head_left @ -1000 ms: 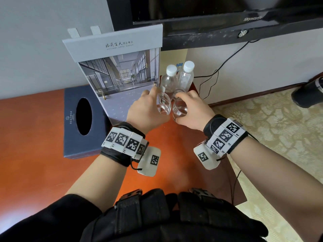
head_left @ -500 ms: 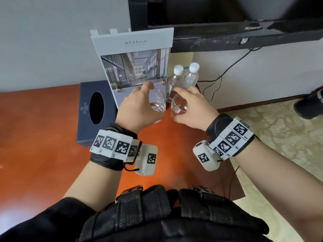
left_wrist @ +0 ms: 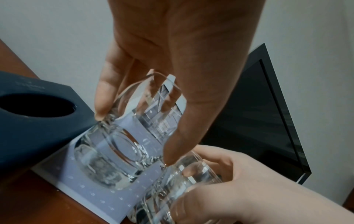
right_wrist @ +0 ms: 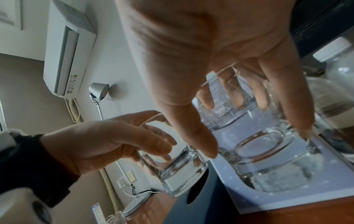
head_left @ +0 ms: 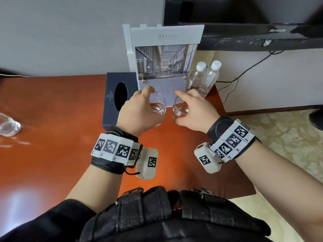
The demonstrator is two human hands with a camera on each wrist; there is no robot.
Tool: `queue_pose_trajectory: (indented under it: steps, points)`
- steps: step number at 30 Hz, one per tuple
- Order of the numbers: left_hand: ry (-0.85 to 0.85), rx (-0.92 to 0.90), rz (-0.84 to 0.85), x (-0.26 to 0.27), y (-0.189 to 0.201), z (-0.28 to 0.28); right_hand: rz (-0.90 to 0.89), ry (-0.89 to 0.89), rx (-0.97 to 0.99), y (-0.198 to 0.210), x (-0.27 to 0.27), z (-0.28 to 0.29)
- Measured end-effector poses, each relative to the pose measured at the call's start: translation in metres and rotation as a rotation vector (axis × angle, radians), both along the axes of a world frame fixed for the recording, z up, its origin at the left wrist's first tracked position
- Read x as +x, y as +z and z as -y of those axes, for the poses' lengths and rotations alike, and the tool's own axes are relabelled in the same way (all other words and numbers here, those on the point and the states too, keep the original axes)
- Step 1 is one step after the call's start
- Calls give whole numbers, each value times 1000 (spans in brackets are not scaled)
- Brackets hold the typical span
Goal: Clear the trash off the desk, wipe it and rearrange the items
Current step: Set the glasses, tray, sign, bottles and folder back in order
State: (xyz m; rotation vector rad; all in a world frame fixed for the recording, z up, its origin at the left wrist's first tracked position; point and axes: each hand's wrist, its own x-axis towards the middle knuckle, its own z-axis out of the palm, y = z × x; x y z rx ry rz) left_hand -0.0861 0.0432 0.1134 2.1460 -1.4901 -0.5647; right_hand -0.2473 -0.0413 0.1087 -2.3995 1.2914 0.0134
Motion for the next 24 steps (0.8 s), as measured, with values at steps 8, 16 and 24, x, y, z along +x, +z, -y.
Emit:
queue_pose_trajectory:
  steps: [8, 16, 24]
  points:
    - [29, -1, 18, 43, 5, -43, -21, 46, -2, 5, 46, -34]
    - [81, -2, 25, 95, 15, -86, 9, 103, -6, 15, 106, -71]
    - [165, -5, 26, 147, 18, -133, 24, 179, -23, 19, 167, -108]
